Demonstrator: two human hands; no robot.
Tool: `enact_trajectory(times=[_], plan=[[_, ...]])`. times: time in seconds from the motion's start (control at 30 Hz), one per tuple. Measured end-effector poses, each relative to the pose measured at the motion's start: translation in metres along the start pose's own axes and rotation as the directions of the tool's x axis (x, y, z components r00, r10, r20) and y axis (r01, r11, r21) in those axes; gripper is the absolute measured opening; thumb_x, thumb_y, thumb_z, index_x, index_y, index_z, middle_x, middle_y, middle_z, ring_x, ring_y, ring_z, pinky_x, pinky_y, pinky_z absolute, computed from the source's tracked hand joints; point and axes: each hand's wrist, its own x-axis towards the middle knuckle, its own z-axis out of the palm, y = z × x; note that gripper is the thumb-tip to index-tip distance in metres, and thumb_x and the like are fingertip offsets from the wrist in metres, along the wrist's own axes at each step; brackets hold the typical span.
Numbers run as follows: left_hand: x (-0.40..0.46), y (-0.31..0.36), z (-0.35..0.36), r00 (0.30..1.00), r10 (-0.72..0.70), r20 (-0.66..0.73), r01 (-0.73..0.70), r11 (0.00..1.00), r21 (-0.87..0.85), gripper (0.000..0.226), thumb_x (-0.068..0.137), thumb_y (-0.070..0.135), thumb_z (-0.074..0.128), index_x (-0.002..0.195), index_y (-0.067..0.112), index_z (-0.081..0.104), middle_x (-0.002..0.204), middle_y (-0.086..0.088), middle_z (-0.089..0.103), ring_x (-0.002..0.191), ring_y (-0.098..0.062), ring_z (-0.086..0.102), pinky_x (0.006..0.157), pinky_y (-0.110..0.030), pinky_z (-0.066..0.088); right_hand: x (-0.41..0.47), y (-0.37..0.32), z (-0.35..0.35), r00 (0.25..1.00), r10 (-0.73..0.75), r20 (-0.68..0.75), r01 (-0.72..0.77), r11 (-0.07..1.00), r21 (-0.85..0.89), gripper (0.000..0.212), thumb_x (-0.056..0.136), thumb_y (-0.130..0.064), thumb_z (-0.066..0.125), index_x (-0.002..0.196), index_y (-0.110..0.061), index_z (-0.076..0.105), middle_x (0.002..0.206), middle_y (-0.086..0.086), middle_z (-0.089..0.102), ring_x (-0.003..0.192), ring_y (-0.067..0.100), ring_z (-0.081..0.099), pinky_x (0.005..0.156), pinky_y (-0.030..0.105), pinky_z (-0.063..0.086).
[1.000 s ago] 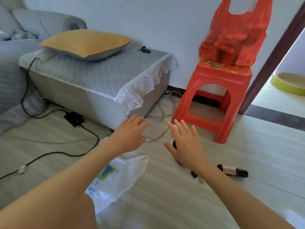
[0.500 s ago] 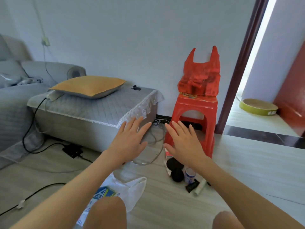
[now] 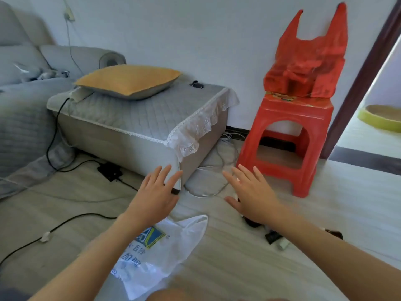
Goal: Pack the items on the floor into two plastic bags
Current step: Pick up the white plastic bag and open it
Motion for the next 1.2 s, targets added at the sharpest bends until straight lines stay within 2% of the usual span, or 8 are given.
enact_trajectory(times=[0.13, 0.33, 0.47, 0.6, 0.7, 0.83, 1.03, 1.2], plan=[[0.025, -0.012, 0.087, 0.962, 0.021, 0.271, -0.023, 1.000, 0.005, 0.063, 0.095, 0.036, 0.041, 0.148, 0.025, 0.009, 0.157, -0.007, 0.002, 0.144, -0.026, 0.001, 0.116, -0.041, 0.009, 0.025, 0.009, 0.074, 0.989, 0.017, 0.149, -0.033, 0.994, 0.104, 0.065, 0.089, -0.044, 0.052, 0.144, -0.018, 0.028, 0.148, 0.009, 0.034, 0.140, 0.026, 0.025, 0.114, 0.048, 0.013], [0.045, -0.028, 0.216, 0.887, -0.025, 0.461, -0.084, 0.974, 0.213, 0.077, 0.076, 0.029, 0.073, 0.141, 0.016, 0.034, 0.149, -0.014, 0.029, 0.139, -0.032, 0.024, 0.110, -0.058, 0.018, 0.050, 0.013, 0.194, 0.928, 0.025, 0.371, -0.097, 0.980, 0.175, 0.065, 0.094, -0.047, 0.039, 0.147, -0.023, 0.010, 0.155, 0.002, 0.017, 0.143, 0.022, 0.011, 0.116, 0.043, 0.008], [0.051, -0.047, 0.274, 0.779, -0.022, 0.626, -0.259, 0.898, 0.355, 0.071, 0.090, 0.021, 0.054, 0.147, 0.015, 0.012, 0.156, -0.013, 0.008, 0.143, -0.036, -0.001, 0.104, -0.061, -0.018, 0.054, 0.011, 0.256, 0.872, 0.030, 0.489, -0.181, 0.947, 0.265, 0.065, 0.094, -0.048, 0.038, 0.148, -0.024, 0.010, 0.155, 0.002, 0.017, 0.143, 0.021, 0.013, 0.116, 0.039, 0.013], [0.071, -0.072, 0.299, 0.789, 0.092, 0.607, -0.395, 0.834, 0.386, 0.059, 0.040, 0.011, 0.086, 0.098, 0.015, 0.072, 0.104, -0.012, 0.069, 0.110, -0.038, 0.059, 0.099, -0.069, 0.025, 0.063, -0.002, 0.297, 0.846, 0.100, 0.523, -0.351, 0.844, 0.405, 0.064, 0.093, -0.043, 0.044, 0.146, -0.018, 0.020, 0.151, 0.006, 0.028, 0.139, 0.023, 0.025, 0.114, 0.036, 0.022], [0.071, -0.082, 0.317, 0.797, 0.069, 0.600, -0.379, 0.831, 0.407, 0.040, 0.036, 0.009, 0.082, 0.074, 0.018, 0.073, 0.062, -0.001, 0.066, 0.082, -0.029, 0.068, 0.098, -0.061, 0.031, 0.068, -0.012, 0.308, 0.841, 0.052, 0.539, -0.330, 0.839, 0.433, 0.062, 0.094, -0.041, 0.043, 0.146, -0.016, 0.021, 0.150, 0.005, 0.030, 0.138, 0.022, 0.027, 0.112, 0.033, 0.023], [0.079, -0.070, 0.313, 0.717, -0.042, 0.696, -0.299, 0.883, 0.361, 0.027, 0.077, 0.004, 0.054, 0.102, 0.014, 0.059, 0.100, -0.002, 0.059, 0.100, -0.023, 0.055, 0.115, -0.046, 0.006, 0.072, -0.012, 0.307, 0.855, 0.050, 0.516, -0.324, 0.828, 0.457, 0.059, 0.095, -0.039, 0.042, 0.145, -0.016, 0.023, 0.149, 0.003, 0.031, 0.138, 0.021, 0.026, 0.112, 0.030, 0.020], [0.076, -0.074, 0.309, 0.806, 0.002, 0.592, -0.289, 0.875, 0.390, 0.071, 0.048, 0.013, 0.079, 0.115, 0.008, 0.060, 0.104, -0.009, 0.064, 0.098, -0.029, 0.061, 0.102, -0.047, 0.023, 0.071, -0.014, 0.291, 0.877, 0.056, 0.478, -0.324, 0.802, 0.502, 0.054, 0.095, -0.033, 0.044, 0.144, -0.016, 0.027, 0.147, 0.002, 0.035, 0.136, 0.019, 0.029, 0.109, 0.024, 0.018], [0.075, -0.068, 0.283, 0.677, -0.112, 0.727, -0.341, 0.828, 0.446, 0.023, 0.084, 0.009, 0.051, 0.103, 0.016, 0.061, 0.099, 0.002, 0.063, 0.099, -0.019, 0.056, 0.112, -0.039, 0.015, 0.063, -0.022, 0.288, 0.849, 0.067, 0.524, -0.388, 0.753, 0.531, 0.051, 0.095, -0.032, 0.045, 0.141, -0.017, 0.032, 0.146, 0.001, 0.036, 0.134, 0.018, 0.032, 0.109, 0.026, 0.023]])
